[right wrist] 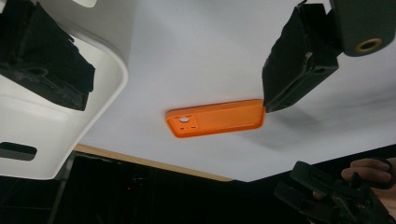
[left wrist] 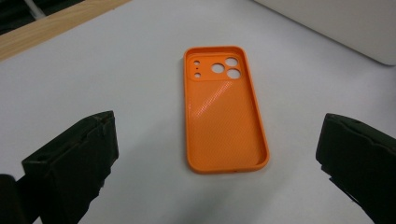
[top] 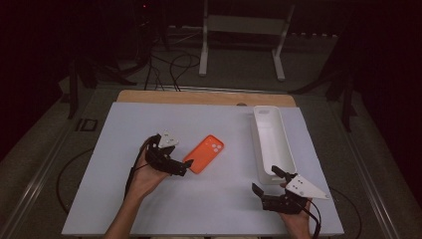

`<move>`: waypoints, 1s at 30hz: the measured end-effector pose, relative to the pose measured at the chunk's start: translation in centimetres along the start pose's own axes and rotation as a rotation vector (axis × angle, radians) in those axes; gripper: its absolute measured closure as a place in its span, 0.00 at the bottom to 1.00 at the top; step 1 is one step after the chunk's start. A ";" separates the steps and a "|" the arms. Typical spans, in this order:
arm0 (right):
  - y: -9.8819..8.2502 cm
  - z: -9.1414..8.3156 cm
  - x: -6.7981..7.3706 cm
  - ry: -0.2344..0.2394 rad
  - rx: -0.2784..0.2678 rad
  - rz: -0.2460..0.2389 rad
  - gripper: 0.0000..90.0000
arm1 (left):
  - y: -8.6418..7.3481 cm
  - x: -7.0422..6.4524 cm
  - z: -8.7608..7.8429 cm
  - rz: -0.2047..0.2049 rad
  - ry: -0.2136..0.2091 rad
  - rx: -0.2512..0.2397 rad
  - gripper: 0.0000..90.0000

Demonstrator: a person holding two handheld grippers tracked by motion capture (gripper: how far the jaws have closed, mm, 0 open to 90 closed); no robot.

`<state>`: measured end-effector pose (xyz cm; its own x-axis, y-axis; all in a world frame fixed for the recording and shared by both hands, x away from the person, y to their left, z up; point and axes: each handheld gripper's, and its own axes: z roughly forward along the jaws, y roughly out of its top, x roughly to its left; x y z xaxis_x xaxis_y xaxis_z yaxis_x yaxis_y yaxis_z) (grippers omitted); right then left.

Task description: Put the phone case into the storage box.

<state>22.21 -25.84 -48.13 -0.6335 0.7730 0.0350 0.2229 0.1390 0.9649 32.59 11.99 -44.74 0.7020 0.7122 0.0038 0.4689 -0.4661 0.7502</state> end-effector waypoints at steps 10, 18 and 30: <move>0.0 0.0 0.0 -0.001 -0.001 0.000 0.10 | 0.1 0.1 1.3 -0.008 -0.005 0.032 0.00; 0.0 -0.1 0.0 -0.001 -0.001 0.000 0.10 | 0.1 0.1 2.1 -0.002 -0.004 0.053 0.00; 0.0 0.0 0.0 -0.001 0.000 0.001 0.10 | 0.2 -0.1 3.1 -0.004 -0.010 0.077 0.00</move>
<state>22.21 -25.85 -48.13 -0.6327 0.7736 0.0355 0.2232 0.1383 0.9649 34.30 10.23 -46.62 0.7051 0.7091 -0.0064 0.5117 -0.5026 0.6968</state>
